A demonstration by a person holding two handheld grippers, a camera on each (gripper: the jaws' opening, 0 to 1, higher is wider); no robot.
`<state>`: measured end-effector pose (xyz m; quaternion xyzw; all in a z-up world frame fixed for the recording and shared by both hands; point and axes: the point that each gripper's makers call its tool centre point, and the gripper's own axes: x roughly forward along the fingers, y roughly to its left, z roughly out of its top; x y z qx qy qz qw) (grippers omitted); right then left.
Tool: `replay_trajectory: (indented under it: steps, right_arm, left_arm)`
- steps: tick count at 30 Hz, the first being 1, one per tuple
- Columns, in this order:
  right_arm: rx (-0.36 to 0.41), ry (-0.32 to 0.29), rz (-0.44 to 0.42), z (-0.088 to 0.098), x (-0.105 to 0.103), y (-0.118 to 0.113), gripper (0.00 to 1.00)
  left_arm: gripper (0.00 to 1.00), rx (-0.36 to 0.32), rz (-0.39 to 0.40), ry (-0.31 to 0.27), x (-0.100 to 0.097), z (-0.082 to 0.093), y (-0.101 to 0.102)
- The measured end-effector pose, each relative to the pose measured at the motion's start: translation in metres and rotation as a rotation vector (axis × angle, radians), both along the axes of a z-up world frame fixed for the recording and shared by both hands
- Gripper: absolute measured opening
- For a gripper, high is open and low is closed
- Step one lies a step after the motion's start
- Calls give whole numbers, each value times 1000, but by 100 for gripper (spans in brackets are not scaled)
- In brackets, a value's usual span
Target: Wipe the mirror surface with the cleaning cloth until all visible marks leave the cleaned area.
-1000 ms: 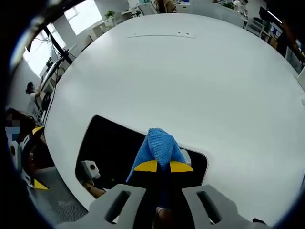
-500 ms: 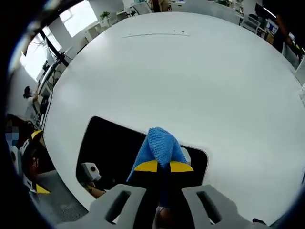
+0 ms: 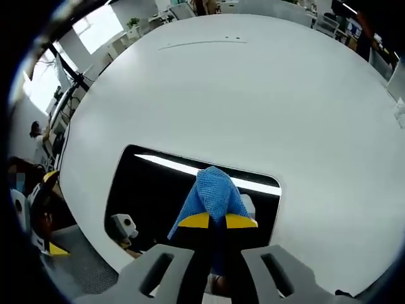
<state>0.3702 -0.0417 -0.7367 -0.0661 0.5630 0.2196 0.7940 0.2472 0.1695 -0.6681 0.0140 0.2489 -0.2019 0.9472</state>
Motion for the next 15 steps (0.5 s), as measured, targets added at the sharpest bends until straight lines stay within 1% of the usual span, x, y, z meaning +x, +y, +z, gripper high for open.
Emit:
replay_trajectory:
  steps: [7,15]
  right_arm:
    - [6,6,-12,1,-15,-3,0]
    - [14,11,-21,2,-40,-8,0]
  left_arm:
    - [99,5,-6,3,0,-2,-1]
    - [99,5,3,2,-1,0,-1]
